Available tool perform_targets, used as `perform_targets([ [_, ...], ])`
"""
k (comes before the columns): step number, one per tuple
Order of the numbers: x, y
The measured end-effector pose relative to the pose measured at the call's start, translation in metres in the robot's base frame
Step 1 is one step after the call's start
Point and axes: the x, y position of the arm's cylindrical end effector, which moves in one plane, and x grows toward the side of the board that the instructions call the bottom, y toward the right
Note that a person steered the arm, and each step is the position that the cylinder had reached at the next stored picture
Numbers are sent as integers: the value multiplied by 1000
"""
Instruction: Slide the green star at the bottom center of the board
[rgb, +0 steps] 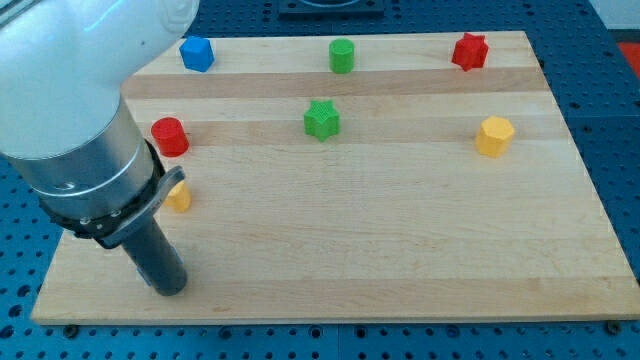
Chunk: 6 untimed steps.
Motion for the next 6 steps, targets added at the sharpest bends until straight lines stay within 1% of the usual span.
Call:
perform_targets([
  [2,0,-23],
  [3,0,-24],
  [4,1,-9],
  [6,-2,61],
])
